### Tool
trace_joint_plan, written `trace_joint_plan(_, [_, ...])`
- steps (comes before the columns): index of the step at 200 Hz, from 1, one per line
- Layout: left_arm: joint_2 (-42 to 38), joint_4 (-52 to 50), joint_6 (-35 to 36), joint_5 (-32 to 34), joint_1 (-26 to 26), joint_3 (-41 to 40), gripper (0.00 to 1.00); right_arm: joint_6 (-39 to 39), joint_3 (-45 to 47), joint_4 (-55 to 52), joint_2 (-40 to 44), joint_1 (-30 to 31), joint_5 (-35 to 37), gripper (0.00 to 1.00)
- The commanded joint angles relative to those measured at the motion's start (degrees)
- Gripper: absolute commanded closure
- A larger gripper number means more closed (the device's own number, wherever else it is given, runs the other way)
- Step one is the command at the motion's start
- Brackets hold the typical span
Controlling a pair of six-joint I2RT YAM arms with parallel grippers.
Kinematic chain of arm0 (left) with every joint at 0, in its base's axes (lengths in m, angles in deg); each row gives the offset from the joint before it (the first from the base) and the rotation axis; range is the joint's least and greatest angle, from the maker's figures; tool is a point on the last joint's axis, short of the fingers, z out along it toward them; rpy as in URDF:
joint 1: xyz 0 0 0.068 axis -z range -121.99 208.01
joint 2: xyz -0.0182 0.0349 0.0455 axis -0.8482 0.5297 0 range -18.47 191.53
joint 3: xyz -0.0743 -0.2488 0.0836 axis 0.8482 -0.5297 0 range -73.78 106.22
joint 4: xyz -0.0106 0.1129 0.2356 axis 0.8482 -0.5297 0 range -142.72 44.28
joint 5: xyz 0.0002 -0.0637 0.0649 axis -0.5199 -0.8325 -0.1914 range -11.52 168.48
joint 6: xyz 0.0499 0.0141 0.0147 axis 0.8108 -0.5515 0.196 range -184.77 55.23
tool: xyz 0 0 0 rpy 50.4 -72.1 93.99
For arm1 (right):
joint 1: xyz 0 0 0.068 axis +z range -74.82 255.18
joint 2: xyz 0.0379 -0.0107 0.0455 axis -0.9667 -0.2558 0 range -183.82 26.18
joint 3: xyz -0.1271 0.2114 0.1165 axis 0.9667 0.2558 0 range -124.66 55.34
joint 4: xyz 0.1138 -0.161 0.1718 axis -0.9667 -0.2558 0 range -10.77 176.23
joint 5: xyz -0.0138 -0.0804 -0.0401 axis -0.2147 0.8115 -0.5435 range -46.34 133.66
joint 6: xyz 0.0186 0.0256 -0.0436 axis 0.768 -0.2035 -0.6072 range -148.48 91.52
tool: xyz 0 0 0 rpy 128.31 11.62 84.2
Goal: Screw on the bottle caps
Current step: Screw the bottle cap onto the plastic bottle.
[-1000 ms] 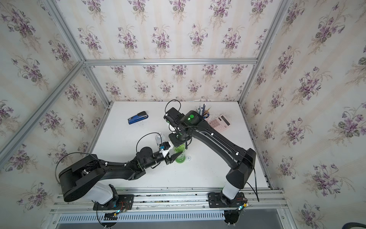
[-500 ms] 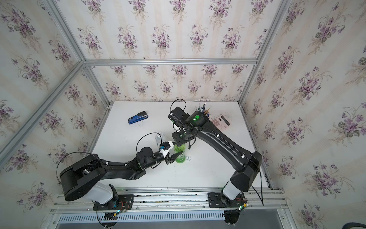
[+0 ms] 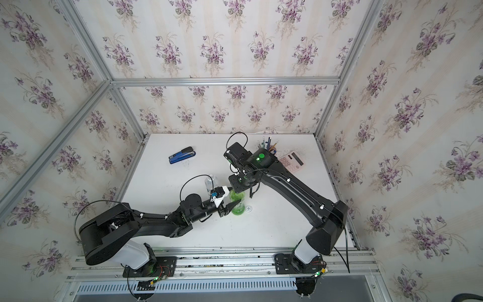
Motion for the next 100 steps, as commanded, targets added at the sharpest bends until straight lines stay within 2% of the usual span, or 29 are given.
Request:
trace_joint_plan(1, [0.43,-6.03,-0.97,-0.21,-0.03,-0.33,0.36,0.77,0.70,-0.59,0.58,-0.21,2.17,0.64])
trace_joint_plan(100, [-0.01,-5.74,-0.71,-1.02,0.02,-0.62,0.37,0.73,0.80,2.78,-0.05,-1.78,-0.54,0.73])
